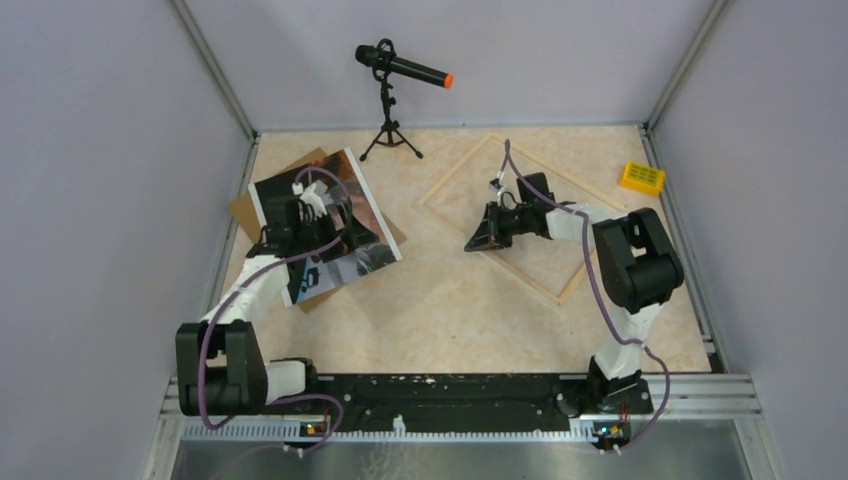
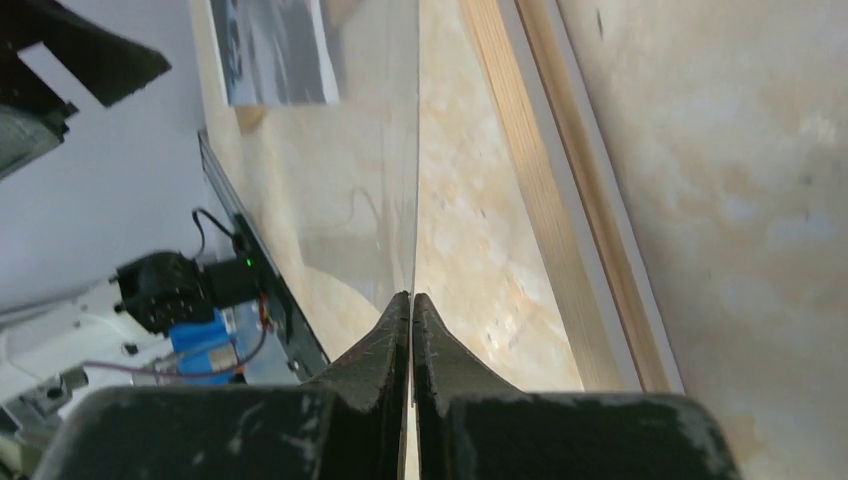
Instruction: Put the photo into the frame
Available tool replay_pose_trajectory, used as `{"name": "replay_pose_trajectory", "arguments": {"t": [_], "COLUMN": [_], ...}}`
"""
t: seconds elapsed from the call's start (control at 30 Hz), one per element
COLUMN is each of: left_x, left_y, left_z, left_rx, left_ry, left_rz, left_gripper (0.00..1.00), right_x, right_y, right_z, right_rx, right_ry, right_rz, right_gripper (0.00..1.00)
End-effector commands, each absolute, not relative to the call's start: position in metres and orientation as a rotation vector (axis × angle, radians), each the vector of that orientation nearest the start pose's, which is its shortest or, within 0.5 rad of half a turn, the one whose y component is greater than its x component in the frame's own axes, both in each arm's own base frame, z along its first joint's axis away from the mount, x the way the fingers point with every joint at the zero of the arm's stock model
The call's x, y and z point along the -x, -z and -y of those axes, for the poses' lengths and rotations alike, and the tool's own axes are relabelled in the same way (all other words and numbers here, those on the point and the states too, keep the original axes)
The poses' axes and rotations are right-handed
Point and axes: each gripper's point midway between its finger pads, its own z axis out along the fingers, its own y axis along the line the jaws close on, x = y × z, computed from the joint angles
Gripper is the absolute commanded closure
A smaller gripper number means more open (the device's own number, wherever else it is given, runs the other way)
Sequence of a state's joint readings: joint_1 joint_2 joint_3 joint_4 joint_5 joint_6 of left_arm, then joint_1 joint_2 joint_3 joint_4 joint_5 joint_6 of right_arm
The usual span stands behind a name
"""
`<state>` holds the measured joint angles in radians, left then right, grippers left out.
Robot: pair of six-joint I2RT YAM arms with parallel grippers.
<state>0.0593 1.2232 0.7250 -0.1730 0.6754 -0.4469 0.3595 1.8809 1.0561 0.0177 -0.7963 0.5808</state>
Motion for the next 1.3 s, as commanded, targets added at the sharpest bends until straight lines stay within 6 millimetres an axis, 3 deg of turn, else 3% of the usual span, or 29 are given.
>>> {"name": "replay_pose_trajectory", "arguments": {"t": [0.0, 0.17, 0.37, 0.5, 0.7, 0.83, 1.07, 1.27], "left_x": [-0.315, -0.303, -0.282, -0.268, -0.255, -0.25, -0.242, -0.241], "left_y": [-0.133, -0.107, -0.077, -0.064, -0.053, -0.048, -0.043, -0.048], "left_z": [0.136, 0.164, 0.176, 0.179, 0.186, 0.191, 0.196, 0.205], "left_rx": [0.177, 0.261, 0.355, 0.371, 0.396, 0.396, 0.393, 0.37], "left_ry": [1.021, 1.148, 1.206, 1.216, 1.239, 1.255, 1.276, 1.294], "left_rz": [-2.288, -2.317, -2.337, -2.358, -2.365, -2.378, -2.382, -2.368], "left_gripper": [0.01, 0.01, 0.01, 0.01, 0.02, 0.02, 0.02, 0.02], "right_x": [-0.294, -0.318, -0.335, -0.336, -0.331, -0.318, -0.294, -0.294], "right_y": [-0.075, -0.083, -0.089, -0.086, -0.102, -0.109, -0.129, -0.142], "right_z": [-0.248, -0.227, -0.231, -0.229, -0.236, -0.245, -0.27, -0.289], "right_rx": [0.31, 0.141, -0.036, -0.12, -0.328, -0.457, -0.483, -0.459], "right_ry": [-1.426, -1.404, -1.447, -1.432, -1.417, -1.424, -1.361, -1.274], "right_rz": [-2.591, -2.51, -2.386, -2.353, -2.157, -2.019, -1.837, -1.706], "right_gripper": [1.0, 0.87, 0.73, 0.63, 0.46, 0.43, 0.43, 0.46]}}
